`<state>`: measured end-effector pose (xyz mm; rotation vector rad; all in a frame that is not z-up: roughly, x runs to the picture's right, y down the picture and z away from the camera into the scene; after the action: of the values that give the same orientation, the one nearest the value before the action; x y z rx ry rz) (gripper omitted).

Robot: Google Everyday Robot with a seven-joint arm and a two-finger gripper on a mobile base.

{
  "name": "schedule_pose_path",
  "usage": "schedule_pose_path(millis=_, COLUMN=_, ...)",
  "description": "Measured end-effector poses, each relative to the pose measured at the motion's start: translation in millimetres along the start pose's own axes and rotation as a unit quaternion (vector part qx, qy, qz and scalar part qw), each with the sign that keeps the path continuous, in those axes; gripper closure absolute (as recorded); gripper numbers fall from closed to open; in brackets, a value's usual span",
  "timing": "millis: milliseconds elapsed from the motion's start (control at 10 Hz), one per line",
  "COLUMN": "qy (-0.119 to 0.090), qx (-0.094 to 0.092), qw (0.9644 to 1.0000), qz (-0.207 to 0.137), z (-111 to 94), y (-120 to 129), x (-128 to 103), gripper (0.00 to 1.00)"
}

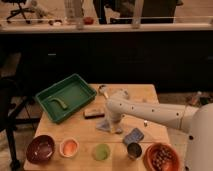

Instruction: Wipe table surface with towel

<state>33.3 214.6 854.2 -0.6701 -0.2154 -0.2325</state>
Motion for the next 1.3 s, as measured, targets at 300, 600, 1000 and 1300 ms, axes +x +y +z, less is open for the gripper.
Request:
schedule_pose_path(millis=300, qy=0.015, qx=-0.01, qw=0.9996, qz=-0.023, z=-4, y=-3, x=-11, gripper=0.84)
schedule_pose_path(millis=600, qy=0.03, qx=-0.018, qw=0.998, qz=-0.053, z=-12, y=-3, x=-26, gripper=1.0)
schedule_pose_path(millis=1000, qy=0.008, qx=-0.046, qw=0.9943, qz=-0.096, z=-6, y=15, x=-57, gripper=1.0)
schedule_pose_path(millis=1300, qy=0.004, qx=-0.062, qw=0.9926, qz=-0.104, z=-5, y=28, x=-55, gripper=1.0)
